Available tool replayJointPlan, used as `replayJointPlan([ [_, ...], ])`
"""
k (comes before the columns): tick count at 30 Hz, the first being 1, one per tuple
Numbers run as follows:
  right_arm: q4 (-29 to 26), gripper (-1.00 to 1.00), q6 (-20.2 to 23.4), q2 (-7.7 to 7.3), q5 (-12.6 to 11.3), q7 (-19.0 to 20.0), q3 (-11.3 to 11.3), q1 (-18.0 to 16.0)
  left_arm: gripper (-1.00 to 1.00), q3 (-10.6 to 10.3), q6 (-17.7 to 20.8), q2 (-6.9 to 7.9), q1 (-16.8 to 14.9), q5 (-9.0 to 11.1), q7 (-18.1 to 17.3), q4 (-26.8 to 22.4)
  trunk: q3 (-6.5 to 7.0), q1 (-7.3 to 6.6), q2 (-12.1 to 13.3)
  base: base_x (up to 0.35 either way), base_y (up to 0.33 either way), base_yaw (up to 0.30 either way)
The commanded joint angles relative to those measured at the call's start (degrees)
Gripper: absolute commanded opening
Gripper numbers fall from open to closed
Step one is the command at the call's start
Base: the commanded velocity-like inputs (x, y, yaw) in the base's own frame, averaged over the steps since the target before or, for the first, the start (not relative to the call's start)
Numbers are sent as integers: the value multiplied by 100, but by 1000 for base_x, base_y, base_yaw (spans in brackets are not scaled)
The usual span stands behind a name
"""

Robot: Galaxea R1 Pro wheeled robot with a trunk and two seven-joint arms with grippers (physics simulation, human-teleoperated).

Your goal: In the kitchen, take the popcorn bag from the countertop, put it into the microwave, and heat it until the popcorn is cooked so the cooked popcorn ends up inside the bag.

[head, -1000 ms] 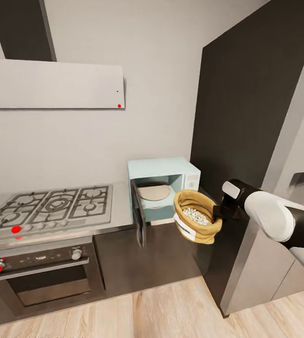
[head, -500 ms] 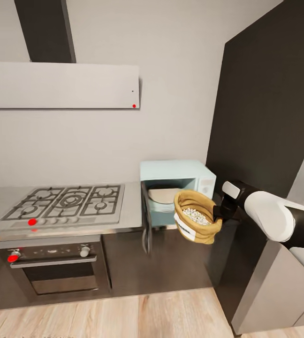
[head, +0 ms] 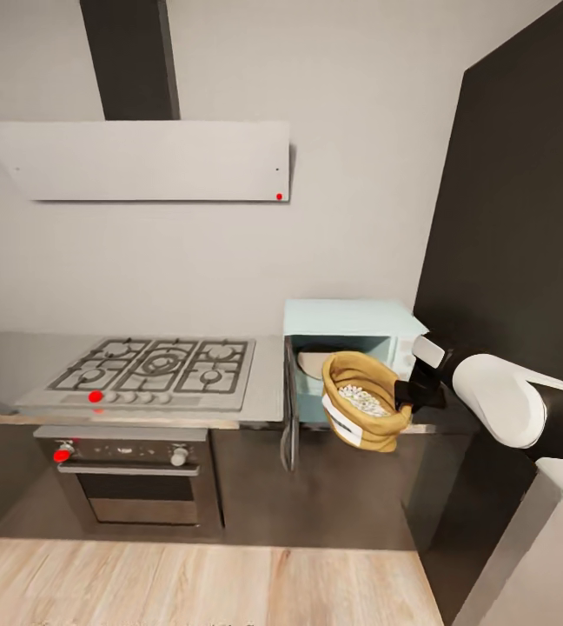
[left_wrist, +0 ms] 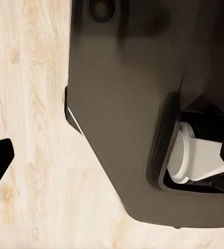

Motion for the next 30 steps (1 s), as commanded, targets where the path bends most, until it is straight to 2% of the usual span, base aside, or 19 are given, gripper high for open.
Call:
replayJointPlan([
  [1,10,-100,-12,-4,-64,-60,-22,-5,100,39,11,-2,3,1,2,-11,-5,2,-7,0,-259,203],
  [7,10,-100,-17,-4,-64,-60,-23,-5,100,39,6,-2,3,1,2,-11,-5,2,-7,0,-264,43],
  [18,10,-100,-14,-4,-64,-60,-16,-5,100,39,11,-2,3,1,2,-11,-5,2,-7,0,-21,179],
  [25,10,-100,-11,-28,-64,-60,-12,-5,100,39,7,-2,3,0,2,-11,-5,2,-7,65,-238,18],
  [30,10,-100,-15,-30,-64,-60,-14,-5,100,39,5,-2,3,1,2,-11,-5,2,-7,11,-40,0],
])
